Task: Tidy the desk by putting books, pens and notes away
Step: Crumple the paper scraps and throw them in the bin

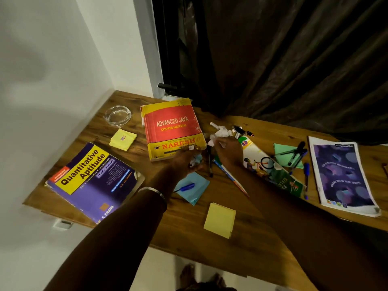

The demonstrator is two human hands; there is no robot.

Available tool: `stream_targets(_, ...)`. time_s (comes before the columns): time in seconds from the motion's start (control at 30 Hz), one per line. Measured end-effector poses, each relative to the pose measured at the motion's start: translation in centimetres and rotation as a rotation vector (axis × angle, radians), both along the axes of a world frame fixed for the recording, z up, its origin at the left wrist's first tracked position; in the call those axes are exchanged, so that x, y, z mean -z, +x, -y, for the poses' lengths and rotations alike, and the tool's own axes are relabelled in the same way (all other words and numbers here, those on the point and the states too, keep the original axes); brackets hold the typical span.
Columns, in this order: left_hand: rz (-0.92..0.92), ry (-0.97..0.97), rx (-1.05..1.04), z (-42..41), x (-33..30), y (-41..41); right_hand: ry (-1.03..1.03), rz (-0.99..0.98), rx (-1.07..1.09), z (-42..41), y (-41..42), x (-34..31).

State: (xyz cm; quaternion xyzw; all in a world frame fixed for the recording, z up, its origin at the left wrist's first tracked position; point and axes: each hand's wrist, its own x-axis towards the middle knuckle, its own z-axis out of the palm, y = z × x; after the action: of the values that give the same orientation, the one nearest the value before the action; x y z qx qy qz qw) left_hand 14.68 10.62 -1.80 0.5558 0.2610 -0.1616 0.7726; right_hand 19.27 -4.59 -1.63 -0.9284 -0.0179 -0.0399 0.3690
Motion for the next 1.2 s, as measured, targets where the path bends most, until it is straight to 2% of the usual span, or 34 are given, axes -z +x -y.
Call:
stream_targets(0.17, -0.015, 0.015, -0.022, 1.5, -0.1, 0.9, 0.258, -0.057, 0.062, -0.1, -3.4, -1.3)
stream_targets(0.3, -0.005, -0.091, 0.113, 3.8, 0.3, 0.8, 0.288, -0.077, 0.118, 1.3, -5.0, -0.9)
stream_targets(0.47, -0.013, -0.26, 0.124, 6.7, 0.3, -0.1, 0.298, -0.041, 0.156, 4.0, -7.1, -0.8)
stream_targets(0.57, -0.077, -0.17, 0.184, 9.1, -1.1, -0.3, 0.242, -0.022, 0.167, 5.1, -8.2, -0.9)
stream_targets(0.7, -0.078, -0.066, 0.159, 12.1, -1.7, -0.6, 0.12, -0.005, 0.148, 6.4, -9.3, -1.3)
stream_targets(0.9, 0.071, -0.018, 0.261, 14.6, -1.8, -2.0, 0.305, -0.046, 0.168, 8.4, -11.2, -2.2)
stream_targets(0.97, 0.067, -0.012, 0.246, 15.5, -1.5, -2.2, 0.359, -0.061, 0.211, 9.5, -11.7, -2.1)
stream_targets(1.03, 0.011, -0.012, 0.214, 16.6, -1.8, -2.5, 0.335, -0.044, 0.259, 10.7, -12.4, -2.2)
stream_targets(1.2, -0.021, -0.024, 0.297, 20.0, -1.5, -2.9, 0.191, -0.003, 0.384, 15.2, -13.7, -2.2)
